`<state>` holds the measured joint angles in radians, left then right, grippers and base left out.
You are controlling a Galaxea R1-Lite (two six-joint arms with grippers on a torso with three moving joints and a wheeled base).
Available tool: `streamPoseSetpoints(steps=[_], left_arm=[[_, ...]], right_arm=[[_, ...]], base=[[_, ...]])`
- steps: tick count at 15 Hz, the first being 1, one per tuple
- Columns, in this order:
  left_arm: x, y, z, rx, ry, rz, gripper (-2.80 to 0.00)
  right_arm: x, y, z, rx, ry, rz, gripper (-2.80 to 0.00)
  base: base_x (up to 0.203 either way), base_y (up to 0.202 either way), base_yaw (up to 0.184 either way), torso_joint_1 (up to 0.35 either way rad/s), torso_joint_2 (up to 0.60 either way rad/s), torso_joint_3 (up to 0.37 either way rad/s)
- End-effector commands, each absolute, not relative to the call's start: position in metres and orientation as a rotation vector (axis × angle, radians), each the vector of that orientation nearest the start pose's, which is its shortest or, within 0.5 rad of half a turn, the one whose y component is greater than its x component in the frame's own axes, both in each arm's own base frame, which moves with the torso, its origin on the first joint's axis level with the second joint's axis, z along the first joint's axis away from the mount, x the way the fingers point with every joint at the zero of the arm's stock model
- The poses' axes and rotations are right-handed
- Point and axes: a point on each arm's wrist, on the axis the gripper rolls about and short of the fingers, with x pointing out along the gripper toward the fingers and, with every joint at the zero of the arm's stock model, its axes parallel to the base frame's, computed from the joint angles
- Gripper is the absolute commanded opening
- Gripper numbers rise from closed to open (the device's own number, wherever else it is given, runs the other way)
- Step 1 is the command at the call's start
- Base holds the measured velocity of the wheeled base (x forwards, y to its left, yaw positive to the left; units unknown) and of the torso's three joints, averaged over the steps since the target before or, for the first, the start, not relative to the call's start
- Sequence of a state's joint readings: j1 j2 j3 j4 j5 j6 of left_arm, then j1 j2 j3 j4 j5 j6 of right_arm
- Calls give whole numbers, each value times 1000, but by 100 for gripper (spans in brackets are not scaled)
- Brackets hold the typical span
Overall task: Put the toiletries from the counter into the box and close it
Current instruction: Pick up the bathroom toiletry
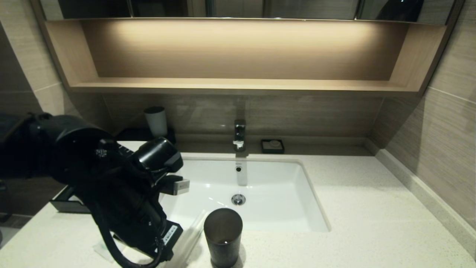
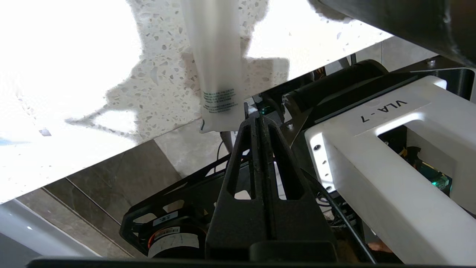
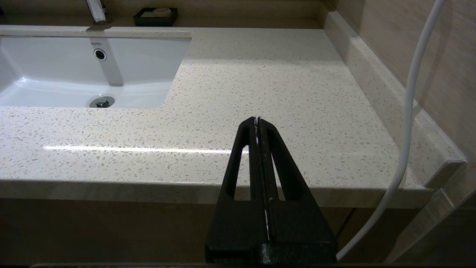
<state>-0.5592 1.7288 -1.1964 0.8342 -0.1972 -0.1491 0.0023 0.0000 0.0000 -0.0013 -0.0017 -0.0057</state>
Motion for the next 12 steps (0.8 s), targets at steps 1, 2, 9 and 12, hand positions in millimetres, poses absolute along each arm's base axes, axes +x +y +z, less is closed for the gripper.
streamPoseSetpoints(steps=[1, 2, 9, 12], left_arm=[[222, -136, 170, 114, 1422, -503, -280], [227, -135, 170, 103, 1424, -491, -280], [246, -142, 161, -27, 1475, -363, -280], [254, -146, 161, -49, 1494, -335, -280]], right_arm=[[-23, 0, 75, -6, 0, 2, -280], [-23, 0, 75, -6, 0, 2, -280], [-23, 0, 75, -6, 0, 1, -280], [-23, 0, 75, -6, 0, 2, -280]], base=[[0, 0, 0, 0, 0, 0], [0, 0, 0, 0, 0, 0], [0, 0, 0, 0, 0, 0], [0, 0, 0, 0, 0, 0]])
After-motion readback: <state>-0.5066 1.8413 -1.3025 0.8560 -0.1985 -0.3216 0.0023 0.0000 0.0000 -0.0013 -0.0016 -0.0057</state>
